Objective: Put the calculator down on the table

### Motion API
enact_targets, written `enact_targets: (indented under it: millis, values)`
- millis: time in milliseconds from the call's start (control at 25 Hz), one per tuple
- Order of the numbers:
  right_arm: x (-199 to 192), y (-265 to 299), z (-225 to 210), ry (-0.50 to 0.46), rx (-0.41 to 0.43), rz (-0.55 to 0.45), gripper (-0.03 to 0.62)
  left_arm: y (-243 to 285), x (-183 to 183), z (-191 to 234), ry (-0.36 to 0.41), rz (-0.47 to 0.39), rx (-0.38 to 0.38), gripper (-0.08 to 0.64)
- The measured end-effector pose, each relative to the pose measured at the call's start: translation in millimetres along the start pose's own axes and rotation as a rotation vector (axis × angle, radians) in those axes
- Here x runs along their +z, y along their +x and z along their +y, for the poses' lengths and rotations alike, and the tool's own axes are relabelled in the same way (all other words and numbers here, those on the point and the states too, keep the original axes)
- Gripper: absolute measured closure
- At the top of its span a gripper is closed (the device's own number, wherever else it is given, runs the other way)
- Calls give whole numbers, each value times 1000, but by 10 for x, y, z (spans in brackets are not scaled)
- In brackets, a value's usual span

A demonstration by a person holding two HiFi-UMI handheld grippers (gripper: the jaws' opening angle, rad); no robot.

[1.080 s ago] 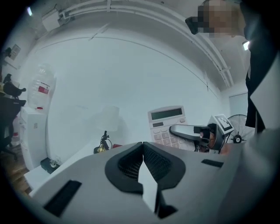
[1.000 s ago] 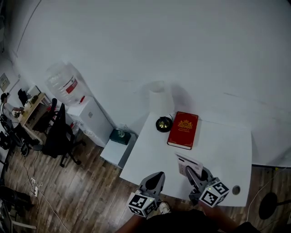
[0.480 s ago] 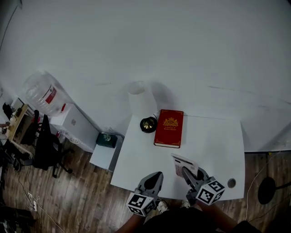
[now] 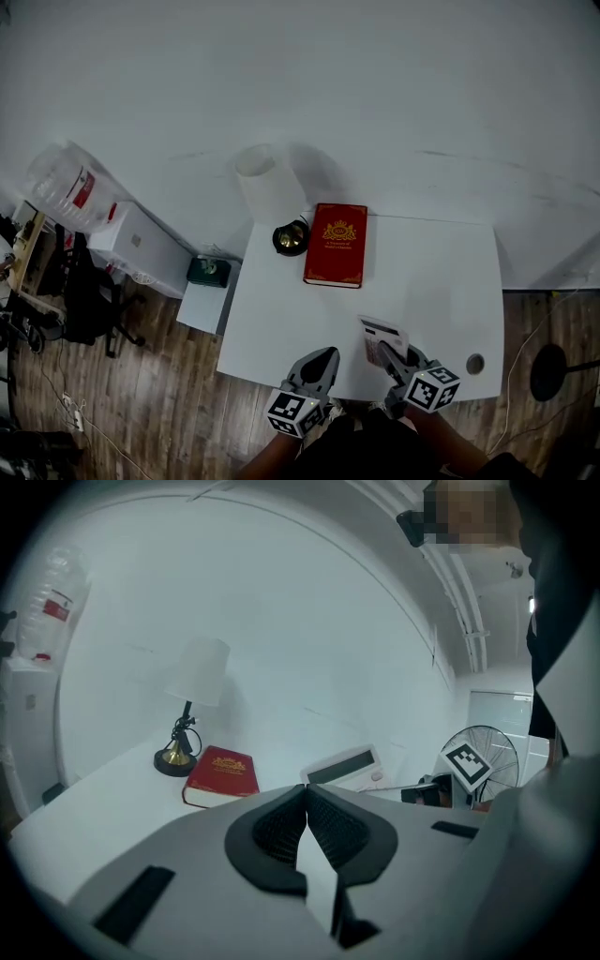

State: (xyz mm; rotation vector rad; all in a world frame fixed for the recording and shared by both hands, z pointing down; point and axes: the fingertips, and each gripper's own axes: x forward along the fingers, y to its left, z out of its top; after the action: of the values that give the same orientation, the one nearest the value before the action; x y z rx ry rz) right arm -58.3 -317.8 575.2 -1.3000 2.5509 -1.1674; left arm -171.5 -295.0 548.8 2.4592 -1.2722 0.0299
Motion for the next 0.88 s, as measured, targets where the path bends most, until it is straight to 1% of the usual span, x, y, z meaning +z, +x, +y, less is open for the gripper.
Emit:
enact_targets:
  millis: [120, 240, 360, 520, 600, 720, 880]
  values:
    - [-171, -16, -210, 55, -40, 29, 468, 84, -84, -92, 12, 24, -29, 540]
    - [-329, -16, -405, 114, -86, 59, 469, 136, -164, -134, 18, 42, -39, 540]
    - [-482, -10, -563, 158, -128, 93, 471, 170, -209, -103, 13, 55, -24, 540]
    - [-650, -1, -736, 220, -173, 114, 469, 170, -324, -68, 18, 74, -24, 540]
    - [-722, 3, -815, 247, -193, 123, 469, 165, -365, -51, 12, 83, -15, 540]
    - [-795, 7, -913, 262, -217, 131, 469, 167, -364, 42, -14, 81, 21, 540]
    - [-825, 20, -975, 283, -222, 128, 472, 158, -316, 189, 3, 79, 52, 540]
